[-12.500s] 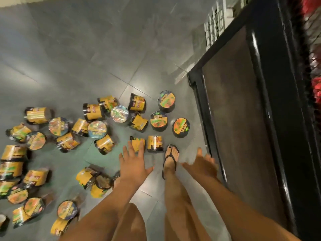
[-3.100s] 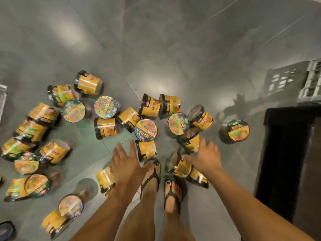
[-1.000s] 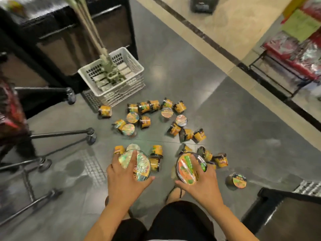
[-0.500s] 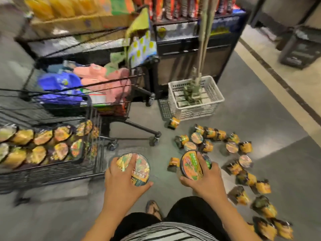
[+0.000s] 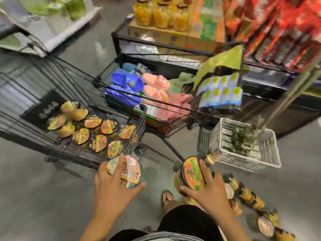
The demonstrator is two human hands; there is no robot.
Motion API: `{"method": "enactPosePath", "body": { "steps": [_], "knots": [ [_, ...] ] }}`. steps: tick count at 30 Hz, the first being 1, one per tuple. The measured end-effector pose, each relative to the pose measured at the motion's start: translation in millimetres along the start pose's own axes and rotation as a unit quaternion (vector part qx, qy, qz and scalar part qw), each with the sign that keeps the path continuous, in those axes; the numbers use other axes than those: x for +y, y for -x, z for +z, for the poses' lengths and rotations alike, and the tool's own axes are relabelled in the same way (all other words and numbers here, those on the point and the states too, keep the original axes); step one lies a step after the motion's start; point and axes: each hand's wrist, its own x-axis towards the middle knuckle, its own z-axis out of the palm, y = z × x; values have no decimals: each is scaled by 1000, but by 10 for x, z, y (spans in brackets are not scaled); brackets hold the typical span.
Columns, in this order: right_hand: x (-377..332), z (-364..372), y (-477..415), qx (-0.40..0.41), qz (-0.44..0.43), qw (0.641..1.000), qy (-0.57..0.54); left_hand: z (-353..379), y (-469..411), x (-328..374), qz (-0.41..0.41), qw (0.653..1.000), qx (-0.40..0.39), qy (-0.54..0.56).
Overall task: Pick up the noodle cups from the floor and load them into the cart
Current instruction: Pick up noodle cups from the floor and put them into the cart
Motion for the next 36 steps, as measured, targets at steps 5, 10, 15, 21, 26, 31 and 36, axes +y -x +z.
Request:
{"method": "enactPosePath", "body": {
  "steps": [5, 10, 15, 21, 26, 31, 36],
  "knots": [
    [-593, -28, -871, -67, -123, 990, 23, -229, -370, 47, -112, 992, 31, 41],
    [-1217, 127, -1455, -106, -243, 964, 9, -316, -558, -30, -210, 965, 90, 127],
    [-1828, 531, -1820, -116, -304, 945, -16, -495, -834, -290, -250, 953, 114, 131],
    [-2626, 1254, -2274, -96, -298, 950, 8, -654, -1745, -1026, -279, 947, 80, 137],
    [-3345, 1968, -2708, -104, -267, 957, 35, -670, -2696, -1720, -310, 939, 25, 148],
    [-3796, 2887, -3246, -110, -276, 950, 101, -312, -3443, -2294, -338, 930, -34, 143],
    [-4123, 3462, -3634, -174, -246, 933, 196, 119, -3842, -2521, -359, 923, -48, 131]
  ]
}}
